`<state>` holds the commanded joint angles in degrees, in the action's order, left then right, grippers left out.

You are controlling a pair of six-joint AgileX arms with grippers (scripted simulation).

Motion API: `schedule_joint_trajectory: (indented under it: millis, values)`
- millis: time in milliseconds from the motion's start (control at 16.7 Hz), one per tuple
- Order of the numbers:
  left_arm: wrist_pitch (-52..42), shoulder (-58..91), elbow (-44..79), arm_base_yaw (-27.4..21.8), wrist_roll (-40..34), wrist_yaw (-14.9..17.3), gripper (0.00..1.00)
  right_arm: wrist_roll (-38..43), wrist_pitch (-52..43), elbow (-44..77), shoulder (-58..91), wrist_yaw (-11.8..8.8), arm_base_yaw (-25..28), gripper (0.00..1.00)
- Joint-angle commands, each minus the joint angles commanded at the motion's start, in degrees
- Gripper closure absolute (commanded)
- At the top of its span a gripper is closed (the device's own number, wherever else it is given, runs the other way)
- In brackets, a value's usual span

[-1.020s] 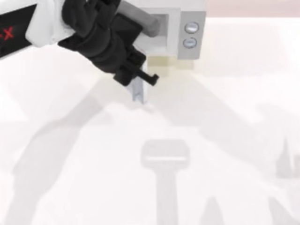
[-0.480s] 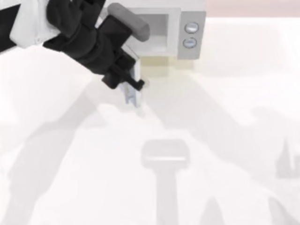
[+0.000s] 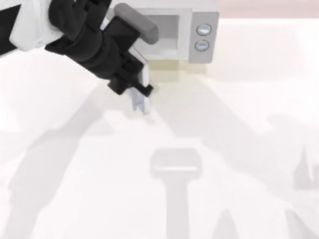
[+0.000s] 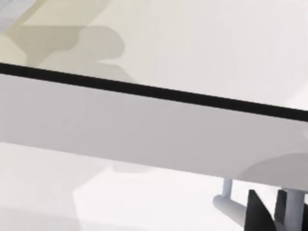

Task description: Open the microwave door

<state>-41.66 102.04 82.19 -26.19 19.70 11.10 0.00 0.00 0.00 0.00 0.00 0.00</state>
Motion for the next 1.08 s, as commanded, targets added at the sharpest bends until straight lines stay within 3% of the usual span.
schedule_joint_trajectory:
  millis: [780,1080]
  values:
    - [0.00,0.00,0.00,0.00,0.00,0.00,1.00,0.00,0.00,0.00,0.00,0.00,0.00,0.00]
    - [-0.64,-0.60,-0.51,1.09,2.97,1.54,1.00,0.00,0.00,0.00,0.00,0.00,0.00,0.00]
